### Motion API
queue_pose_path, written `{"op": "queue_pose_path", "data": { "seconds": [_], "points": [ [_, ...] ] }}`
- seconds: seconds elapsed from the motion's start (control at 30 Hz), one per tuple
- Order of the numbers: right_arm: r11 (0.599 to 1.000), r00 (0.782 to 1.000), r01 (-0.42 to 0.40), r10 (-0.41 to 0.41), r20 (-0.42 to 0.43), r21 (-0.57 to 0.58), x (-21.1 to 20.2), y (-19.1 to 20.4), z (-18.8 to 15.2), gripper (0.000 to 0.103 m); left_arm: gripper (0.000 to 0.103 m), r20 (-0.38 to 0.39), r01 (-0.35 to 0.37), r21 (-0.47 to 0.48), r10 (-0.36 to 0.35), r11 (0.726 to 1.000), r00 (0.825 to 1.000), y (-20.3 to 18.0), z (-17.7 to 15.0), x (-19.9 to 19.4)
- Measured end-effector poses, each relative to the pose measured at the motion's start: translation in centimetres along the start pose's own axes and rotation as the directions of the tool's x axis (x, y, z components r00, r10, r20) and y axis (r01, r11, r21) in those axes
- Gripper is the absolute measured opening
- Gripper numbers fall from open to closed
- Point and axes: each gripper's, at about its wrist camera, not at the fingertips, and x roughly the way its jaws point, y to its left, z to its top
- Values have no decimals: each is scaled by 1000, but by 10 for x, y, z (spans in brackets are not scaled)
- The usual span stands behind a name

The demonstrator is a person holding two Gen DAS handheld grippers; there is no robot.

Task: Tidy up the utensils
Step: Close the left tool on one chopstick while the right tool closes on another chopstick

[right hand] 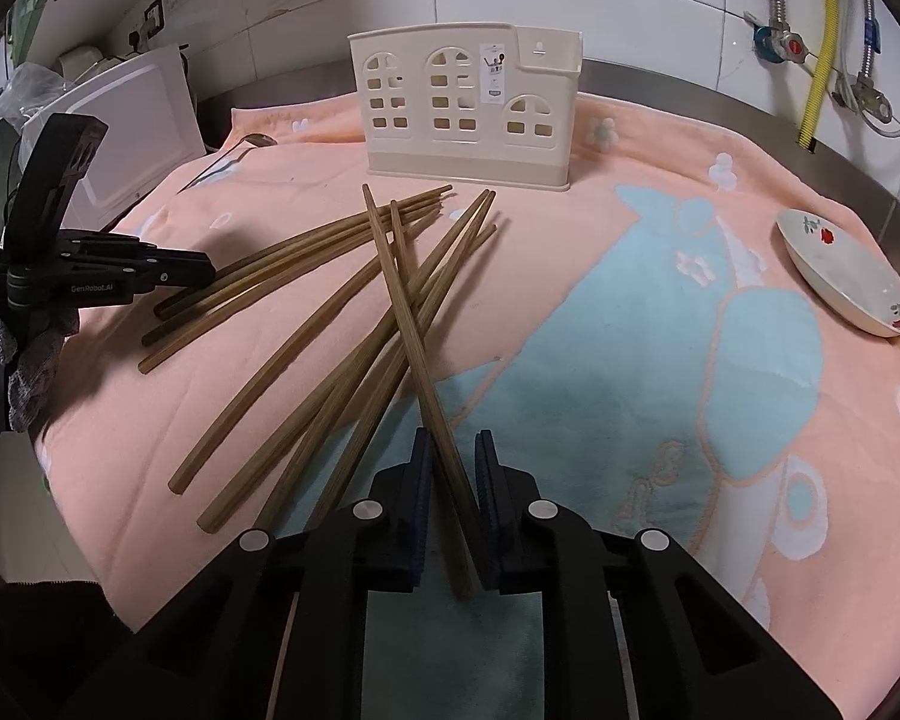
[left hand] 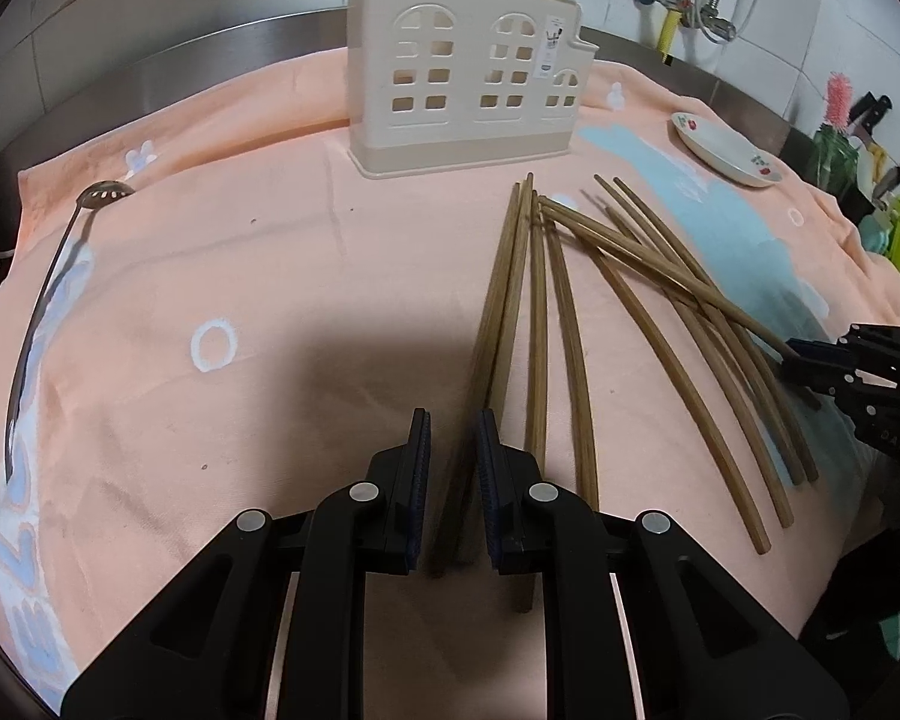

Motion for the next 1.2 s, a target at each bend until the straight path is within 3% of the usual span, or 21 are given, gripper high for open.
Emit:
{"op": "queue_pose_path", "data": {
  "seconds": [0.2,0.63,1.2],
  "points": [
    [1000,1000,0,0,-1,4,1,-1,1,14,15,-1,17,19,-17,1000,1000,-6,-1,4],
    [1000,1000,-4,3,3,9,-1,-2,1,14,14,4,52,-38,-52,998,999,11,1,0],
    [1000,1000,1,-1,5,7,0,-1,3,14,14,1,-33,9,33,999,999,-1,0,9]
  ]
}}
